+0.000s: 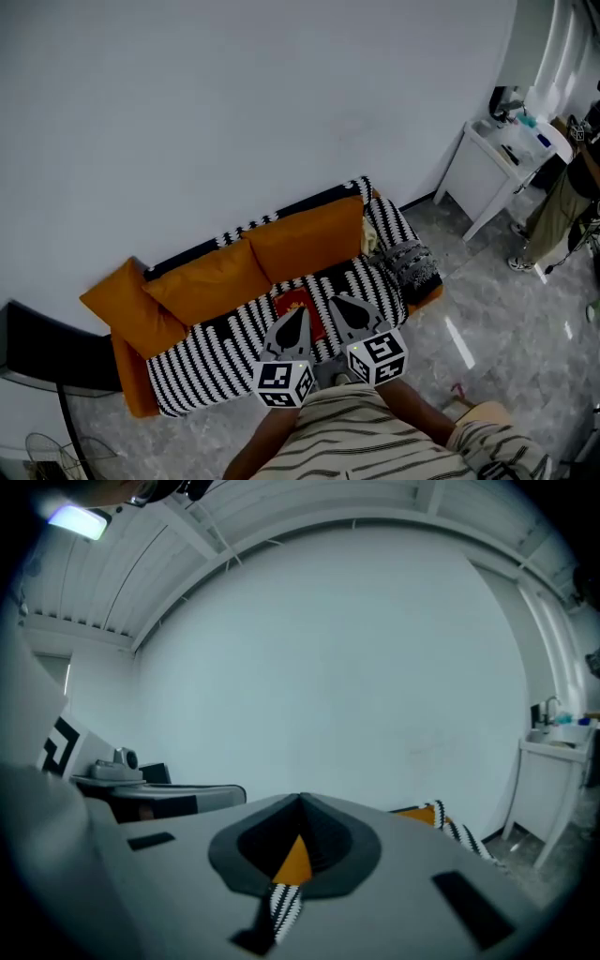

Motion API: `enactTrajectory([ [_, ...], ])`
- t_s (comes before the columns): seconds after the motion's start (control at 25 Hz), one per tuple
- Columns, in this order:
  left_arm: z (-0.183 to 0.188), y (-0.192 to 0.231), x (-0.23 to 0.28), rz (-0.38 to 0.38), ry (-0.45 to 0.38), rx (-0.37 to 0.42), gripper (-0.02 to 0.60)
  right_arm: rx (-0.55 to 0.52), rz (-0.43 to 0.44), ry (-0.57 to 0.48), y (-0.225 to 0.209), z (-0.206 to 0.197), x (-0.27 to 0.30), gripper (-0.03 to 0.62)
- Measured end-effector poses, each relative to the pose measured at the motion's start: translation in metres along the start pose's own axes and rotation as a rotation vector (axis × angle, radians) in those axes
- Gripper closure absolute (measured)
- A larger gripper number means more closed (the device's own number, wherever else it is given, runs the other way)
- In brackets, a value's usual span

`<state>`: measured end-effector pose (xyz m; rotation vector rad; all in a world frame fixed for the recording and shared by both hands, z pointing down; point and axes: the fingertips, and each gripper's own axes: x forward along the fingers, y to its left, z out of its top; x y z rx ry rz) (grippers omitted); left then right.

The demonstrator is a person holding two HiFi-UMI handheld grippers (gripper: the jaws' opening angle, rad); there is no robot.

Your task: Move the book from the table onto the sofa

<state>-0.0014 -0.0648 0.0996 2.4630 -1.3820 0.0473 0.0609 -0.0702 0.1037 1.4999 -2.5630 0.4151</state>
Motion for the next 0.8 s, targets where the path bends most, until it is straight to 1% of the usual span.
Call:
enactTrajectory([
  [0.36,0.014,0.012,-0.008,0.062,-0.049,0.032,0.577,-0.032,0.051,-0.067,0.014,0.020,0.011,0.582],
  [0.56,0.018,0.021,-0.012,0.097,-0.070,0.029,0.577,-0.042,0.077,-0.077,0.021,0.021,0.017,0.582],
  [0.8,0.023,0.030,-0.008,0.118,-0.090,0.031,0.577,-0.051,0.090,-0.098,0.020,0.028,0.025,0.582],
])
